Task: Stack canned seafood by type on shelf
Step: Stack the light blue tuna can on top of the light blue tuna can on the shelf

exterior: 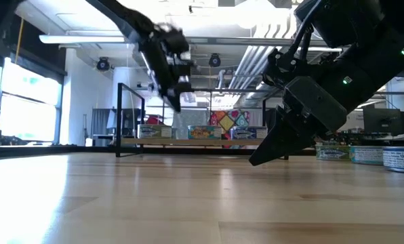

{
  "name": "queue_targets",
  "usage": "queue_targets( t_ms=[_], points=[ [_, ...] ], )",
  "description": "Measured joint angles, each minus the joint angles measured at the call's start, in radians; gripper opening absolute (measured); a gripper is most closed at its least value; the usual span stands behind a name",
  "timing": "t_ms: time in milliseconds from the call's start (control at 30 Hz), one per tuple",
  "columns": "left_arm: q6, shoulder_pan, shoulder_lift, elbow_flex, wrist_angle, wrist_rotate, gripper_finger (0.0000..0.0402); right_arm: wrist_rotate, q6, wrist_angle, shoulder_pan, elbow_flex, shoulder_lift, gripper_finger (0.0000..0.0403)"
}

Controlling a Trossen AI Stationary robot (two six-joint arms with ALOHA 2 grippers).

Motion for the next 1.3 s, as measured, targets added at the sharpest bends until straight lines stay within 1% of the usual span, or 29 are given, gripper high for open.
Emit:
queue_targets(
  t_ms=[133,233,300,367,433,500,600,700,767,833,900,967,1000,1067,1167,1233,1300],
  points=[
    [0.029,-0.086,-0.08,0.0,-0.042,-0.014,0.0022,0.0,0.0,0.0,0.0,0.0,0.0,0.0],
    [0.009,-0.177,-0.13,0.002,-0.137,-0.014,0.0022,0.0,0.0,0.0,0.0,0.0,0.0,0.0],
    [-0.039,-0.251,-0.144,0.002,-0.216,-0.015,0.0022,0.0,0.0,0.001,0.0,0.0,0.0,0.0],
    [-0.122,-0.338,-0.144,0.0,-0.278,-0.016,0.0022,0.0,0.0,0.002,0.001,0.0,0.0,0.0],
    [-0.179,-0.436,-0.145,-0.04,-0.251,-0.02,0.0022,0.003,0.0,0.002,0.004,0.0,0.0,0.0],
    [-0.212,-0.538,-0.144,-0.116,-0.148,-0.05,0.0022,0.053,0.035,-0.007,0.017,0.0,0.0,0.0],
    [-0.297,-0.683,-0.142,-0.245,0.085,-0.083,0.0022,0.159,0.085,-0.071,0.038,0.0,-0.004,0.0],
    [-0.377,-0.81,-0.142,-0.384,0.403,-0.093,0.0022,0.197,0.122,-0.156,0.058,0.0,-0.016,0.0],
    [-0.396,-0.885,-0.138,-0.476,0.633,-0.132,0.0022,0.205,0.137,-0.208,0.072,0.0,-0.03,0.0],
    [-0.371,-0.947,-0.115,-0.562,0.923,-0.222,0.0023,0.214,0.156,-0.251,0.085,0.0,-0.052,0.0],
    [-0.291,-0.992,-0.076,-0.633,1.188,-0.352,0.0022,0.24,0.158,-0.296,0.096,0.0,-0.082,0.0],
    [-0.204,-1.006,-0.025,-0.67,1.401,-0.456,0.0023,0.262,0.158,-0.362,0.106,-0.001,-0.123,0.0],
    [-0.164,-1.006,-0.008,-0.68,1.472,-0.48,0.0023,0.269,0.157,-0.392,0.109,-0.001,-0.148,0.0],
    [-0.103,-0.999,0.021,-0.688,1.54,-0.488,0.0023,0.277,0.156,-0.451,0.112,-0.001,-0.196,0.0],
    [-0.095,-0.965,0.05,-0.688,1.517,-0.47,0.0023,0.294,0.125,-0.502,0.101,-0.001,-0.25,0.0],
    [-0.115,-0.931,0.065,-0.688,1.492,-0.423,0.0023,0.312,0.077,-0.512,0.07,-0.001,-0.271,0.0],
    [-0.108,-0.896,0.066,-0.688,1.466,-0.35,0.0023,0.315,0.014,-0.508,0.026,0.0,-0.277,0.0]
  ],
)
